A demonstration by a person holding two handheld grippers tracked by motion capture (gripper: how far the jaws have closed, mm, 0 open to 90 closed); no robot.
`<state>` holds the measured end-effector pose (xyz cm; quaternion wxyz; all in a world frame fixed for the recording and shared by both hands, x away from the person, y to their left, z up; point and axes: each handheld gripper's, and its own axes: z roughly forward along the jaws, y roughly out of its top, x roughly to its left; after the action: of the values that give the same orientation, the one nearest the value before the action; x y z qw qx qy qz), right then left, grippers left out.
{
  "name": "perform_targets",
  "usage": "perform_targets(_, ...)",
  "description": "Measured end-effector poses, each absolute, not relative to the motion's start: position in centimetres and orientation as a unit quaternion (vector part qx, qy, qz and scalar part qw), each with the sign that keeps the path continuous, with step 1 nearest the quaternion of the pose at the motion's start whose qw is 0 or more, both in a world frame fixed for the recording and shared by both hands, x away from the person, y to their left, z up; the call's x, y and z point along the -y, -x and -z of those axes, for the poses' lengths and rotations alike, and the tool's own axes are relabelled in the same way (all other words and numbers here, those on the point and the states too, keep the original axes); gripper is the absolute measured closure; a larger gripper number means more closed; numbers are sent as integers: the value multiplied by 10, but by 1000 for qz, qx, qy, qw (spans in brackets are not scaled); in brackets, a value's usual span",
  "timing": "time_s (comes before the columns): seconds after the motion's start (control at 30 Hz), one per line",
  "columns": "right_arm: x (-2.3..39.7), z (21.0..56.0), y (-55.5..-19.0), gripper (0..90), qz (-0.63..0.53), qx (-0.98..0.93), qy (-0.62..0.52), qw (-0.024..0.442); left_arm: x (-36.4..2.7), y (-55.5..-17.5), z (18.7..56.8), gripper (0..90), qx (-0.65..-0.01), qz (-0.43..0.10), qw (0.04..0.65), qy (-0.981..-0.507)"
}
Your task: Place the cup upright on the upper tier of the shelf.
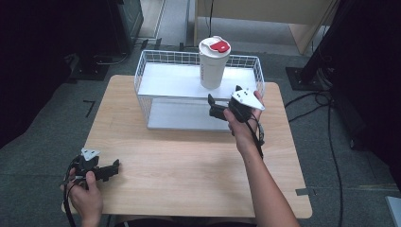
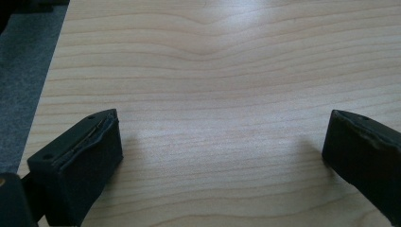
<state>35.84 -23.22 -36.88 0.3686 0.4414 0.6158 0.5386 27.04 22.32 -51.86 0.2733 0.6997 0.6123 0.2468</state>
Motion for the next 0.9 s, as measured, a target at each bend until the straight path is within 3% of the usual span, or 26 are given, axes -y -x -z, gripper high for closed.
perform_targets(0.9,269,432,-283,0,-524,-627,-453,357,-223,-270,518,0,-612,-246,273,-700)
